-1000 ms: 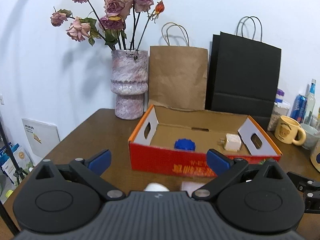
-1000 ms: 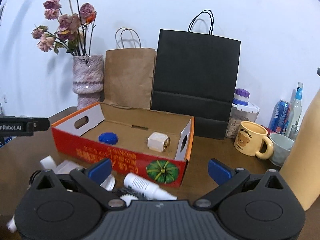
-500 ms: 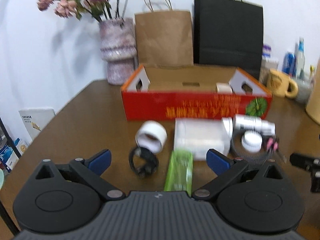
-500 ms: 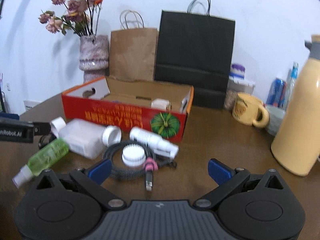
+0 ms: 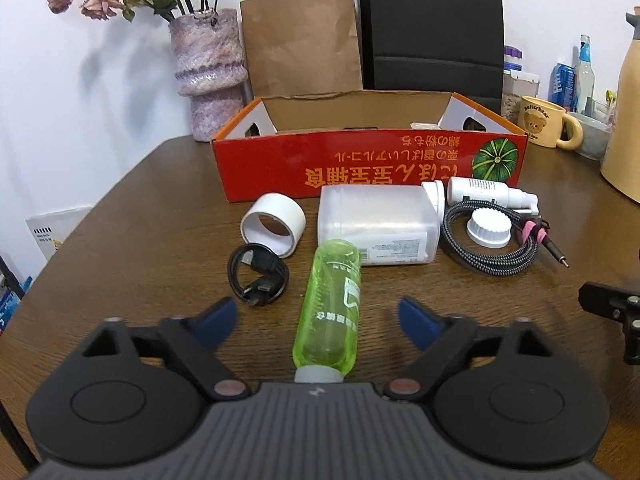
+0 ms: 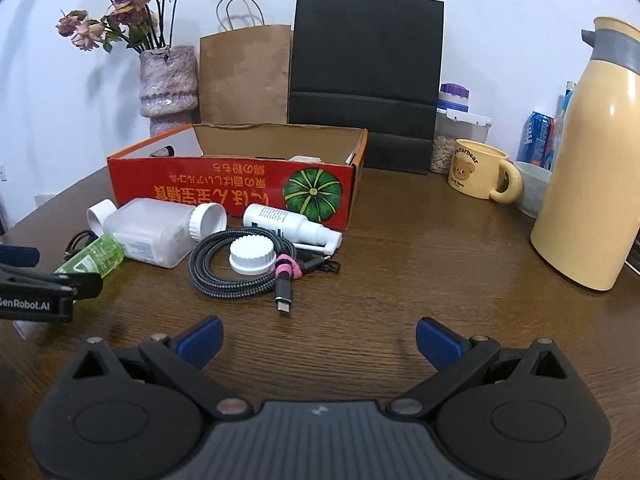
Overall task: Organize rigid objects
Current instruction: 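Move the left gripper to the green spray bottle and grasp it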
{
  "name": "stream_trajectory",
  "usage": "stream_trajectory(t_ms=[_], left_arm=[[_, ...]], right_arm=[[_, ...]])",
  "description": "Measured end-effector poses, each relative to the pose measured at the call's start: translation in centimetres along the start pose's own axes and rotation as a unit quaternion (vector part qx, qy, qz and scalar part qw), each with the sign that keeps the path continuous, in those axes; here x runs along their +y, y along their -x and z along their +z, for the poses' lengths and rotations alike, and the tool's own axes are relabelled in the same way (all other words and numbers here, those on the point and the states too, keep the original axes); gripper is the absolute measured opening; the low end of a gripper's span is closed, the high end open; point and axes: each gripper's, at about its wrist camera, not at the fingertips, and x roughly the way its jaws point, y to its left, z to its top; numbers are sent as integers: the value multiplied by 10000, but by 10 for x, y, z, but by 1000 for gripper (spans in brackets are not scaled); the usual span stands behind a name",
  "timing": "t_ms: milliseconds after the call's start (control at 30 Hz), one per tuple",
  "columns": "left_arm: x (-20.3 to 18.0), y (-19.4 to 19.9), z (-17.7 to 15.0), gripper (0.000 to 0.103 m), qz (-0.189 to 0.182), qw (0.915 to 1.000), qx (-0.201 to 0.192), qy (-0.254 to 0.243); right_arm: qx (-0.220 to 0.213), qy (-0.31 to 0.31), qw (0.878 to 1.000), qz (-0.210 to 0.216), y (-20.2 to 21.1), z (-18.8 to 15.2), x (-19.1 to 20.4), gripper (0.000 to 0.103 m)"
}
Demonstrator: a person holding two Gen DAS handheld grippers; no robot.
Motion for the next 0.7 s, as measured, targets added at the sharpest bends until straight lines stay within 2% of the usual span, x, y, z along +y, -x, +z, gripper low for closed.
stream_trajectory(t_ms=[67,133,267,333,700], left_arm=[[1,-3,0,73,-28,10000,67,25],[1,-7,-1,58,-82,9998,165,55],[6,-12,-1,48,-322,9991,191,203],[6,-12,-1,33,-315,9991,153,225],[8,-6,0,32,-288,9992,42,284]], right_arm=[[12,15,10000,-5,-1,0,0,103],[19,22,10000,-2,-1,0,1,103],[33,22,10000,0,-2,0,1,103],[31,23,10000,-2,-2,0,1,103],[75,24,10000,-19,-6,-1,1,103]])
